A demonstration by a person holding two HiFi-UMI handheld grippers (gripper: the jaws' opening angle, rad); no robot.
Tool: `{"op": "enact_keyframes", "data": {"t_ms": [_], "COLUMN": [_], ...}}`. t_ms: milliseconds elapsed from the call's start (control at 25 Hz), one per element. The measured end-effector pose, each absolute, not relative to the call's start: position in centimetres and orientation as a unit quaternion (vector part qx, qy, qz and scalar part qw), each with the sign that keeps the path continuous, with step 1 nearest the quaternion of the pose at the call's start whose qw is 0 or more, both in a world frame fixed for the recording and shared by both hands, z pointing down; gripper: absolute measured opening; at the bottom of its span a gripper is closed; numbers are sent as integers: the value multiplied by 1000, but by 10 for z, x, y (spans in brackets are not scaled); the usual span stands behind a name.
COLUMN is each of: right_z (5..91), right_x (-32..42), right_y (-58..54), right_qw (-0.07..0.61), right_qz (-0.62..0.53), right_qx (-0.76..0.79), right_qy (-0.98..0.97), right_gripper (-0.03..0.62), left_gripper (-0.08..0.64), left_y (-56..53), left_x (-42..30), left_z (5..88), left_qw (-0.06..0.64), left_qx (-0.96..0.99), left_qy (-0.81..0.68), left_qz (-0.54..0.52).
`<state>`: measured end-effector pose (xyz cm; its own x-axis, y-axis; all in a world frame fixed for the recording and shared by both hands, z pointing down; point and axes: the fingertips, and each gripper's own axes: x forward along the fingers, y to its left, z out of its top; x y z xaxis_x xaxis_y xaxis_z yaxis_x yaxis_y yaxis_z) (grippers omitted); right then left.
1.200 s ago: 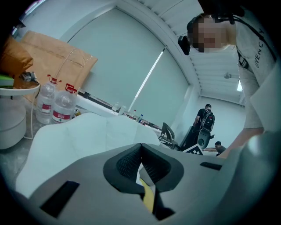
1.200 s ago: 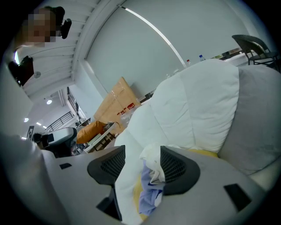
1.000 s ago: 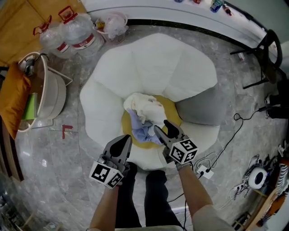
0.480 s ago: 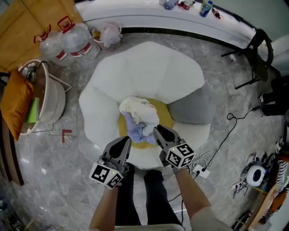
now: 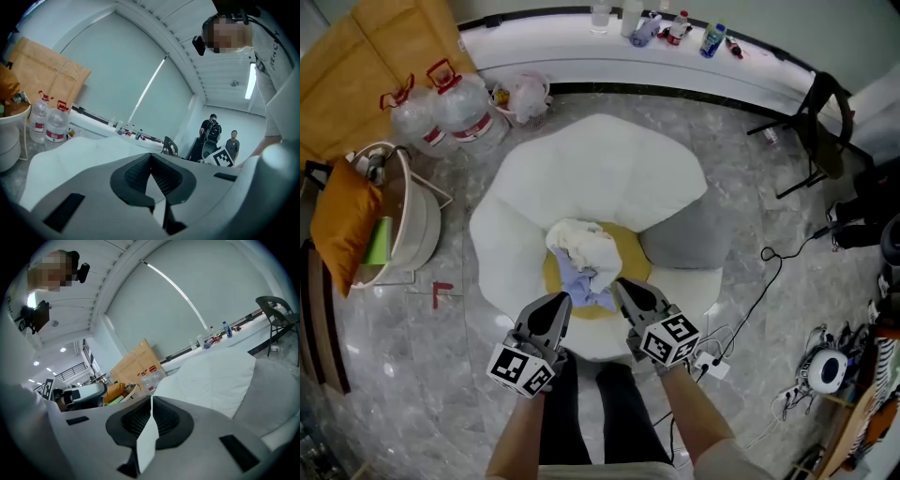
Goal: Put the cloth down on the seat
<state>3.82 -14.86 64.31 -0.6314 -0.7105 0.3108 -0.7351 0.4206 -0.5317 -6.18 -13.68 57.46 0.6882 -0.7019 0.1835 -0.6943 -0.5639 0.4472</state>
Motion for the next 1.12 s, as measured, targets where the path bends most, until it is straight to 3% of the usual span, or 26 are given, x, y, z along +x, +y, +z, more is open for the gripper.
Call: {"op": "enact_keyframes", "data": {"t_ms": [1120], "right_z": [467], "right_x": [36], "right_y": [-94], "right_qw": [-6], "right_qz": [290], "right_qx": [376], "right_qy": [-880], "right_gripper": [17], "left_gripper": [14], "left_y": [-86], "left_x": [-22], "left_z": [457], "left_qw": [247], "left_qx": [904], "left_qy": [-349], "left_qz": [-5]}}
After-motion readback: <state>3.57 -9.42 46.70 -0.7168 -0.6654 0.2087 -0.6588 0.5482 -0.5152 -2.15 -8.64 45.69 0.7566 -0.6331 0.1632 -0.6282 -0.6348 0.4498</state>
